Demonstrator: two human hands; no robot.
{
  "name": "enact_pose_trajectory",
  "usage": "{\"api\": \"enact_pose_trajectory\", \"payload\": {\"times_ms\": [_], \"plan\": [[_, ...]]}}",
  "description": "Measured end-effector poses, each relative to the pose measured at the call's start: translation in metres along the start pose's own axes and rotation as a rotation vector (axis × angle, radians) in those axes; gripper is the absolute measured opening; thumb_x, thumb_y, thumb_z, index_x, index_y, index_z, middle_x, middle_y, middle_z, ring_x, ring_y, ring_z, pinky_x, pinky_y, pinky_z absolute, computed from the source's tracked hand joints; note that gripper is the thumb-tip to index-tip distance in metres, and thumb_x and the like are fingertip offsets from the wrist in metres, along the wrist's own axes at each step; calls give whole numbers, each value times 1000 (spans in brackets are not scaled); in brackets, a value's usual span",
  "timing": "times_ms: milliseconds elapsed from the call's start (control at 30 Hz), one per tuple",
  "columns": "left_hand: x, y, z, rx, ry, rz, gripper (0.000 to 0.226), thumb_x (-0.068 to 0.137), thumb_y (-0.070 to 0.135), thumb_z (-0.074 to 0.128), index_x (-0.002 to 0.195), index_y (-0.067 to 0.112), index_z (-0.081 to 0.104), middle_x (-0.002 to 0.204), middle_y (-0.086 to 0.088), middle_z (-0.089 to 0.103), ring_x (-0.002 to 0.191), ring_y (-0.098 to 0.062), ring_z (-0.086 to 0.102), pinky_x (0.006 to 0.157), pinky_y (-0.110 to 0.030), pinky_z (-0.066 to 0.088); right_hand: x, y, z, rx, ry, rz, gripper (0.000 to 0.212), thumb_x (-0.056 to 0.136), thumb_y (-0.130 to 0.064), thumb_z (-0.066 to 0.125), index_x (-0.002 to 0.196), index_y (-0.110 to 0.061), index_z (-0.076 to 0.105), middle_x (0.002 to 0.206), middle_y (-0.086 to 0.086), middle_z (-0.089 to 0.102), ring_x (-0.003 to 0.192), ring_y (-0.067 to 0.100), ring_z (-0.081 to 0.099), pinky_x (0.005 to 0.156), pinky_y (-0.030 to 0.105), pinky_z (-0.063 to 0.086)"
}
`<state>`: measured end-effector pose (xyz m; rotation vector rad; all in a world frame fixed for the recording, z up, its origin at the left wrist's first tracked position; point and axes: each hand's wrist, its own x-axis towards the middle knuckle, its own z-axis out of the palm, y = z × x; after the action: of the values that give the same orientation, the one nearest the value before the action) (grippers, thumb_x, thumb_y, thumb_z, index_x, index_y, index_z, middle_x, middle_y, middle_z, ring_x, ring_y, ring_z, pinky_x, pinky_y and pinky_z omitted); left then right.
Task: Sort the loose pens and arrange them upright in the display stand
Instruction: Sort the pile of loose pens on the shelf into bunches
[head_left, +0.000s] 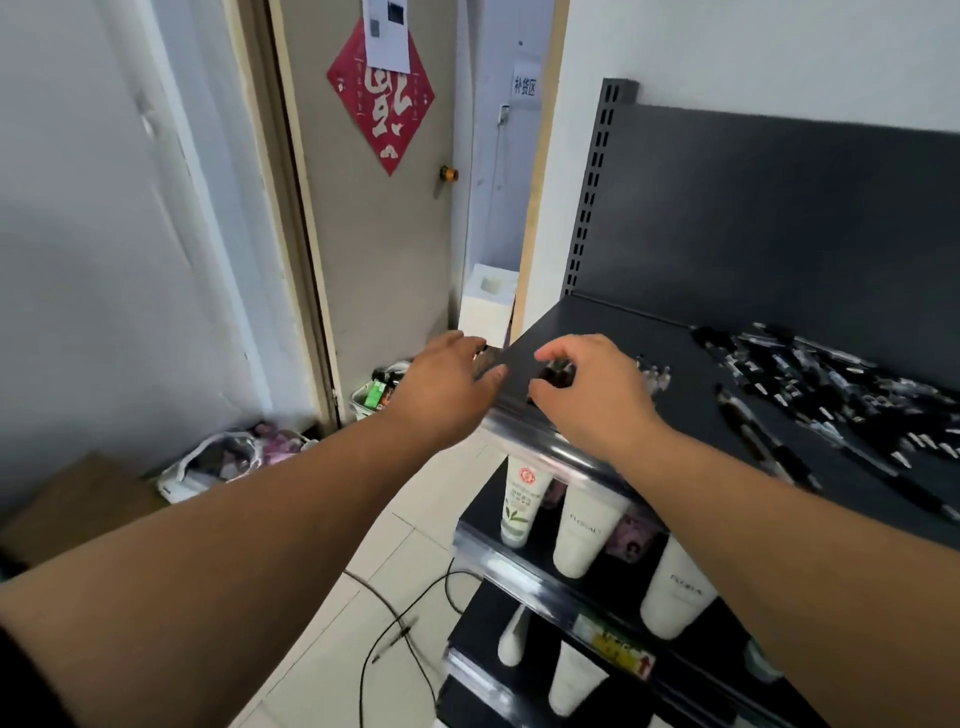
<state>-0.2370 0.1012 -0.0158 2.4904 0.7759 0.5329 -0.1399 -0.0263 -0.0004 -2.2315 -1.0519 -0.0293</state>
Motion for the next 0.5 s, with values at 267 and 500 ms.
{"api": "enact_pose_trajectory", "payload": {"times_ms": [267, 500], "plan": [[-20, -97, -17, 27, 121, -104, 50, 94, 44, 49, 138, 20, 49, 147, -5, 41, 131, -27, 42, 109, -36, 34, -7, -58, 71, -64, -67, -96, 31, 85, -25, 62, 117, -26, 62, 126, -2, 54, 117, 16, 51, 101, 30, 40], [9, -225, -15, 144, -3, -141, 54, 93, 45, 48, 142, 22, 43, 152, -4, 34, 139, -23, 32, 114, -41, 28, 24, -104, 181, -124, -89, -87, 37, 89, -30, 58, 126, -28, 55, 130, -8, 49, 119, 14, 48, 100, 27, 37]]}}
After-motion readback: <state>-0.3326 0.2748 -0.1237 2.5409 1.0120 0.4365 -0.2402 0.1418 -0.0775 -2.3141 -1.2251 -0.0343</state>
